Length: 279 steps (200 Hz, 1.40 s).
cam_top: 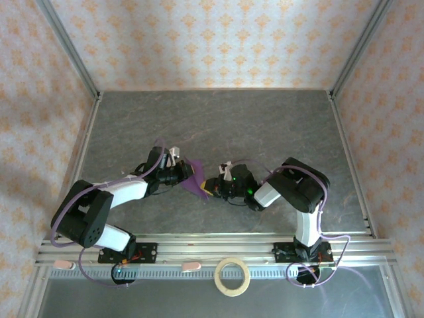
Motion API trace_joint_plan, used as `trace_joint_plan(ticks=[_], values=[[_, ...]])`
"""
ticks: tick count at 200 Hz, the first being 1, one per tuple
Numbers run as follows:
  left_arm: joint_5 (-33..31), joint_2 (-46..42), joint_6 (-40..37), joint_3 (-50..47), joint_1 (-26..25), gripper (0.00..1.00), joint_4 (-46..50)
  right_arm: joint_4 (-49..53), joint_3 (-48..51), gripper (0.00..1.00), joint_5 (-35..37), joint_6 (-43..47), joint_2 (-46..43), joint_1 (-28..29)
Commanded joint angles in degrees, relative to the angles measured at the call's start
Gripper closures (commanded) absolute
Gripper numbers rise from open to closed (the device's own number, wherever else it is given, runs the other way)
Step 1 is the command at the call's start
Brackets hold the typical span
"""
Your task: Fold a paper plane with a square sheet of paper (pick it up from the middle)
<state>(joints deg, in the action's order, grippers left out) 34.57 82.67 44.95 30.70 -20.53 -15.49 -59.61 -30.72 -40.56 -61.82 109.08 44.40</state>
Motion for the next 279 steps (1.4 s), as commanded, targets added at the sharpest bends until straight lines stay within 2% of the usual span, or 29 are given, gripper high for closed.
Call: trace_joint_plan(ticks=[1,44,86,135,181,234,279], values=[[1.0,1.0,-1.5,0.9,-0.3,0.88,-0.9,1.9,0.1,1.0,0.1,-0.9,0.9,-0.4],[0.8,1.8,-1.2,0.9,-0.3,0.88,-1.0,13.7,-1.3,1.0,1.9,1.3,1.2,-0.4],[0.5,1.2,-1.4,0.8,-0.3,0.88,-0.7,16.7,-1.8,1.0,2.7,2.4,-0.3,-0.4],[0.0,-0.3,-1.3,0.7,-0.3,0.88,-0.6,16.3,-2.7,1.0,1.3,2.7,-3.4,-0.4],[-1.4,-2.8,-0.9,-0.3,-0.3,0.88,-0.4,5.5,1.2,1.0,-0.6,-2.4,-1.7,-0.7],[-1.6,-4.5,-0.7,-1.4,-0.3,0.88,-1.4,13.3,0.2,1.0,1.3,1.6,-5.9,-0.8],[-1.0,-4.0,-0.1,-1.4,-0.3,0.88,-2.4,5.9,2.1,1.0,-0.1,-1.0,-5.1,-1.0]])
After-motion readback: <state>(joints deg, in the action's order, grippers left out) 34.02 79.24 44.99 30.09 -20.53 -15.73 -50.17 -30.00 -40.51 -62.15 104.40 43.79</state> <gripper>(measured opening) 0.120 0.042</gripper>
